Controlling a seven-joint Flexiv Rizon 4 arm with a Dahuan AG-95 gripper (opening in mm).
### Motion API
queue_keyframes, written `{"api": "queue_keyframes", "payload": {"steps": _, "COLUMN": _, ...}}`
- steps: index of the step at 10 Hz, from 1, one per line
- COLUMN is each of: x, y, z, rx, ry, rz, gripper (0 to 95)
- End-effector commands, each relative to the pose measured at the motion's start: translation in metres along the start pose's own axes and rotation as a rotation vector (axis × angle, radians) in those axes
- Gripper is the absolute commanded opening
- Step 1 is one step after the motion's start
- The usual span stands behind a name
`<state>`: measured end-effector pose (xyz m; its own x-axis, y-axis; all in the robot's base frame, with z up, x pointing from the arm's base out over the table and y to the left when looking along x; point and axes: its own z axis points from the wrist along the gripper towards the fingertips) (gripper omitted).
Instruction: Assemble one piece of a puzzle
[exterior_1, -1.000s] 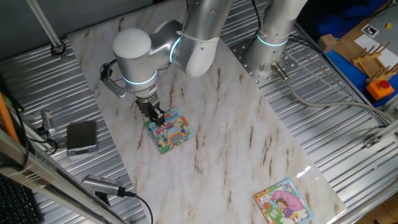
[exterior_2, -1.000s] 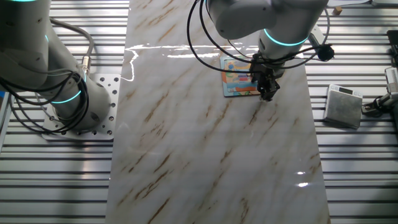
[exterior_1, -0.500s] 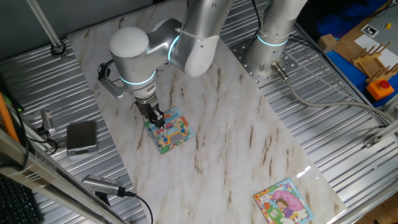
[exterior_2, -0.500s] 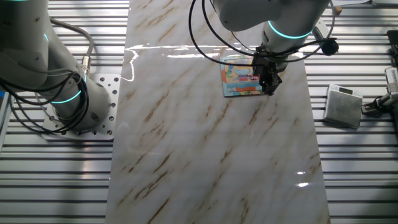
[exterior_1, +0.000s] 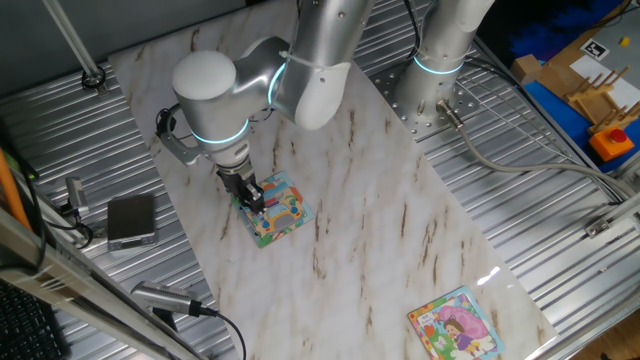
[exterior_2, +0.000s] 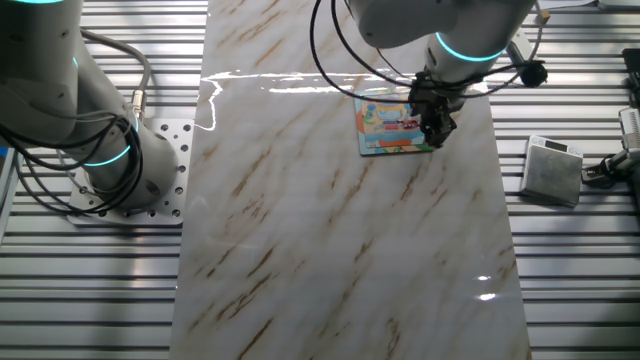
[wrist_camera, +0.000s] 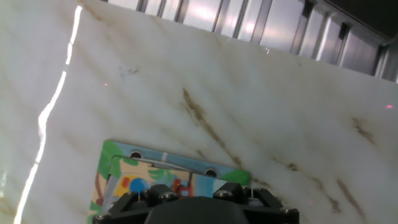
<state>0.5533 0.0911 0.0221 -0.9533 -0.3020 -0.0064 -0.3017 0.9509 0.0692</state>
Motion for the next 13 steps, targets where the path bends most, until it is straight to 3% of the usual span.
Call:
{"api": "queue_keyframes", "payload": {"steps": 1, "x": 0.0, "y": 0.003, "z": 0.005, "rx": 0.004, "ry": -0.004, "rz": 0.003, "gripper": 57.0}}
{"api": "queue_keyframes", "payload": {"steps": 13, "x": -0.008, "y": 0.013, "z": 0.014, "rx": 0.015, "ry": -0.005, "rz": 0.016, "gripper": 57.0}}
